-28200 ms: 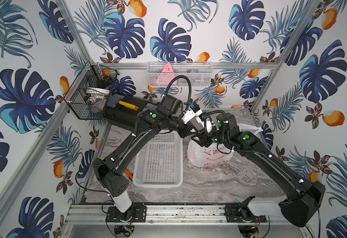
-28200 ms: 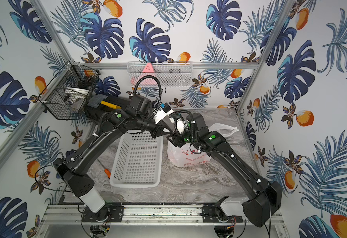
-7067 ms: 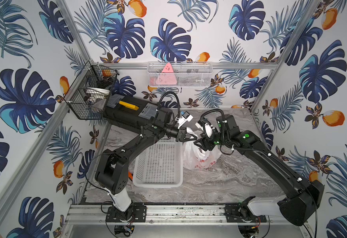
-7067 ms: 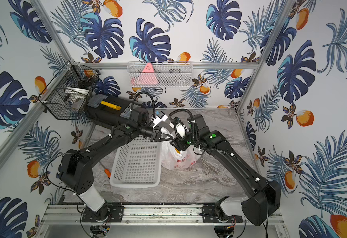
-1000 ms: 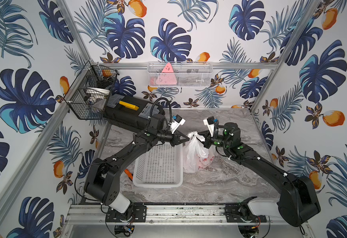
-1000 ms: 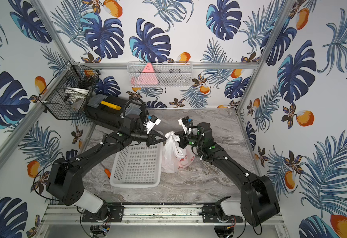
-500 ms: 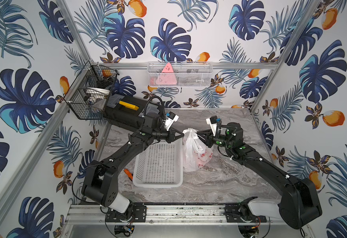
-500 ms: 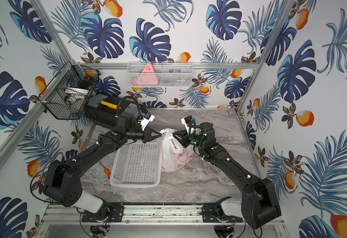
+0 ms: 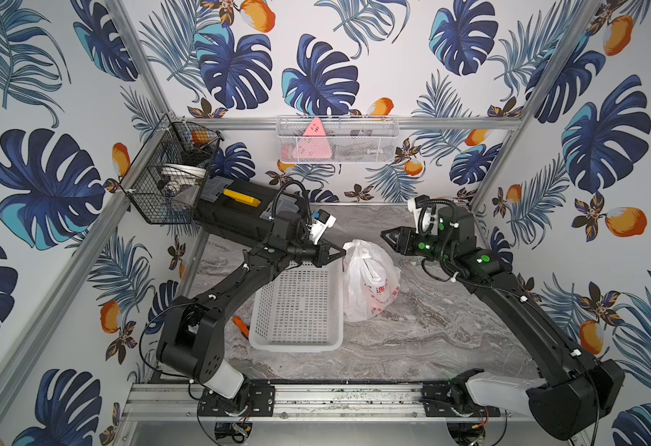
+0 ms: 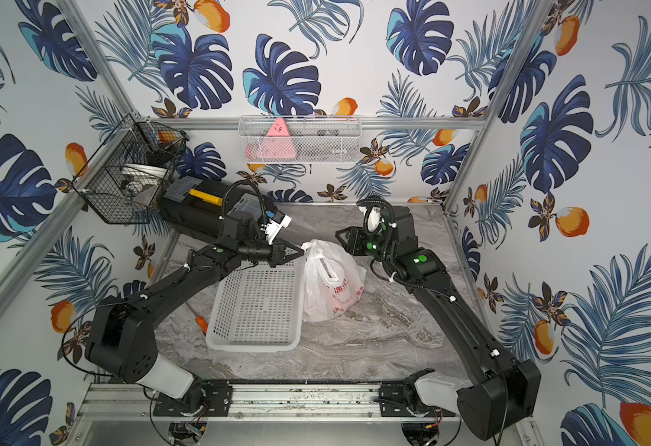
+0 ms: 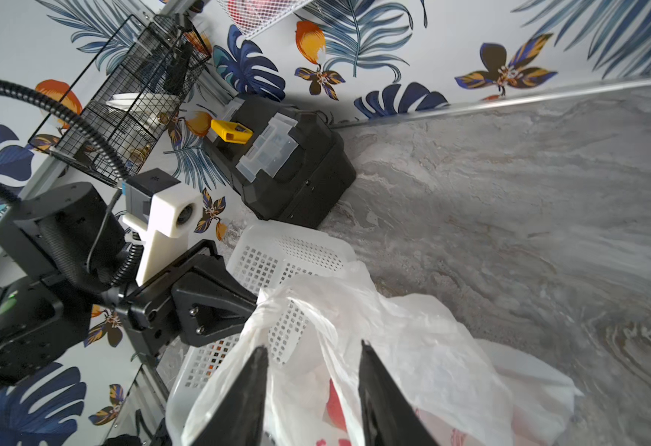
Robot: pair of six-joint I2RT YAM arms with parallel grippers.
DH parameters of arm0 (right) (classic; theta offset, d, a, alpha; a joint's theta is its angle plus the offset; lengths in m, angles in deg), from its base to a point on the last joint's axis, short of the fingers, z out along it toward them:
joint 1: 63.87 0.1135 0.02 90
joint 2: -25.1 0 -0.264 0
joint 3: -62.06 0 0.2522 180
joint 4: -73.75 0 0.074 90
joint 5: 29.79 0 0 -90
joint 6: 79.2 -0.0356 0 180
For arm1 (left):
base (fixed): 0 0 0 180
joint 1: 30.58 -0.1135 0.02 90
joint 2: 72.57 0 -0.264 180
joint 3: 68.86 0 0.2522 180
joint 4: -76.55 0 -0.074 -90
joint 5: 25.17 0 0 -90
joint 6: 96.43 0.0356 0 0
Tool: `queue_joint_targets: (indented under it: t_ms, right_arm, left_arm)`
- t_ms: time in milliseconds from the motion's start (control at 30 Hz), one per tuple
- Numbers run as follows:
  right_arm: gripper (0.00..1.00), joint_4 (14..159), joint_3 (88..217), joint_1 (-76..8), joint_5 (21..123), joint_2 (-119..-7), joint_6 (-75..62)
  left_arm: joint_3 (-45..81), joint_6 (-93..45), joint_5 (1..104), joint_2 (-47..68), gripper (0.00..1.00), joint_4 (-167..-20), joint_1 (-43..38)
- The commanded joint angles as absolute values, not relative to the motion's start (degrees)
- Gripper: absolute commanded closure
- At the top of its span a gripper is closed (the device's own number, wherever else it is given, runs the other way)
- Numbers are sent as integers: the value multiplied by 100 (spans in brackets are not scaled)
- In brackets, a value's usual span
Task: Place the peach into a plastic bag & tie a knot
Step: Tie the plastic bag at the center of the board.
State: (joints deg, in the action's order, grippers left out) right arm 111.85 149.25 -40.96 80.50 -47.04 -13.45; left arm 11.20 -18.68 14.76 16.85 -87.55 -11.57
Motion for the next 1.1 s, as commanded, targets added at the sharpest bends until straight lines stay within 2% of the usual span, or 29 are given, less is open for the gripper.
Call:
queue_joint_targets:
  t_ms: [0, 200, 400, 467, 600, 700, 900, 1067]
  right_arm:
    - [52, 12505, 15326, -3992, 8207, -4806, -1983]
    - [42, 13619, 16409, -3459, 7961, -5435, -1915]
    - [40, 13811, 16683, -3278, 7702, -5753, -1992]
    - [43, 13901, 16708, -3254, 7640, -5796, -1944]
    - [57, 13823, 16590, -3198, 7863, -5778, -1932]
    - [64, 13763, 16469, -3197, 7911, -5778, -1968]
    - [58, 13690, 16422, -3188, 8139, -5822, -2013]
    - [70, 13555, 16326, -3188, 8151, -5839, -2035]
  left_arm:
    - [1161, -1998, 1494, 1725, 100, -9016, -1160]
    - [1269, -2075, 1500, 1769, 100, -9122, -1073]
    - [1424, -1970, 1561, 1772, 100, -8965, -923]
    - [1435, -1937, 1570, 1752, 100, -8927, -902]
    - [1434, -1865, 1585, 1752, 100, -8850, -896]
    - [1433, -1856, 1588, 1760, 100, -8855, -896]
    - [1467, -1842, 1587, 1777, 100, -8829, -896]
    - [1516, -1816, 1594, 1795, 100, -8787, -902]
